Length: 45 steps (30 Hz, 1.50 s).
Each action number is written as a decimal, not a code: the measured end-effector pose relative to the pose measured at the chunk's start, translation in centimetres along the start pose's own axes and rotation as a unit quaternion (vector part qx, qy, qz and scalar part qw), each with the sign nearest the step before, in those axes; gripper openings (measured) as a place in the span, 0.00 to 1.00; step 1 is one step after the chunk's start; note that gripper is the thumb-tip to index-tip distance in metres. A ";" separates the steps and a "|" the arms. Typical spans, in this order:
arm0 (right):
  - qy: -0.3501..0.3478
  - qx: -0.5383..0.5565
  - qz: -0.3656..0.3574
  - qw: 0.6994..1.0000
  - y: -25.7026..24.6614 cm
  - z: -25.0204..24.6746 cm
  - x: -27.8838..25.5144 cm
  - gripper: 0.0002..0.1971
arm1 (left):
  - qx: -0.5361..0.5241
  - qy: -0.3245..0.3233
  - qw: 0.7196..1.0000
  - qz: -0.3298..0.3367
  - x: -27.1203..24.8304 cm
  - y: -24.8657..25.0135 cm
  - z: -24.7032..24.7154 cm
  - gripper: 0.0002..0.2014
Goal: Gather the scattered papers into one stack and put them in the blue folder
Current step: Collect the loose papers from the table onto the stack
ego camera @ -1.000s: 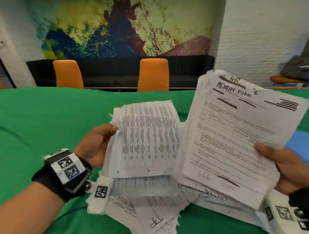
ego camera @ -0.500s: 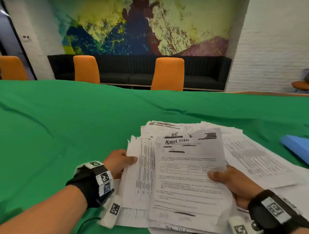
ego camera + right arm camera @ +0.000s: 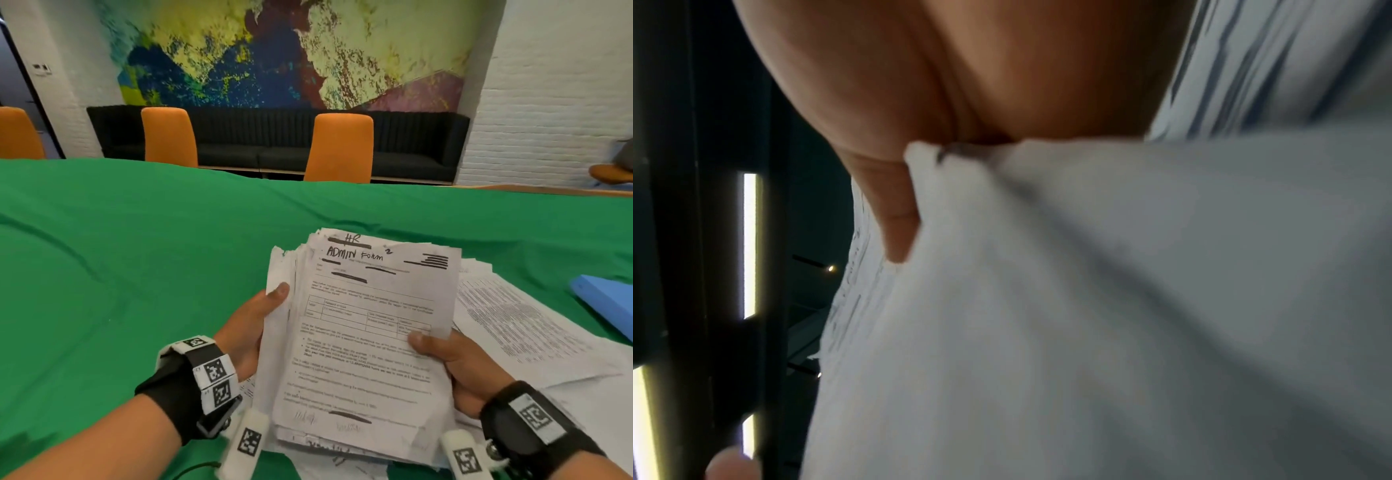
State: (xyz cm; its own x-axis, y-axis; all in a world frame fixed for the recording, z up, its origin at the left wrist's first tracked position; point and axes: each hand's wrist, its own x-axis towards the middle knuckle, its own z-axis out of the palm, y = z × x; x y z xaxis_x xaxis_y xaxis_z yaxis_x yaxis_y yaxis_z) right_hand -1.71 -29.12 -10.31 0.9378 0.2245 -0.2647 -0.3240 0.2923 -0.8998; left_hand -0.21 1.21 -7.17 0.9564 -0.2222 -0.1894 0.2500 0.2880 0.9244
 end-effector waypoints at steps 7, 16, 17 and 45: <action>-0.009 -0.056 -0.069 0.996 -0.1 2.3 -0.2 0.19 | 0.070 -0.050 0.993 0.075 -0.6 0.4 2.5 0.30; 0.003 -0.058 -0.211 0.976 -2.7 3.0 -2.1 0.17 | 0.150 -0.004 0.963 0.224 -1.4 2.5 3.1 0.21; 0.008 -0.088 -0.232 0.969 -3.0 3.3 -2.4 0.15 | 0.160 0.030 0.956 0.243 -1.2 2.4 3.3 0.18; 0.229 -0.137 -0.021 0.963 -1.8 -10.4 -3.8 0.09 | 0.582 0.134 0.793 -0.120 4.8 -1.1 -0.8 0.43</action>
State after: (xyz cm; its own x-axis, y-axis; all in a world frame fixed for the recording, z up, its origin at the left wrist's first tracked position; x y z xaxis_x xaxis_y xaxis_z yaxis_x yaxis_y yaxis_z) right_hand -3.43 -40.19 -11.31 0.9262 -0.2352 -0.2947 -0.2981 0.0217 -0.9543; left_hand 4.22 0.57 -9.38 0.9389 0.1103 -0.3261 0.2704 -0.8224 0.5005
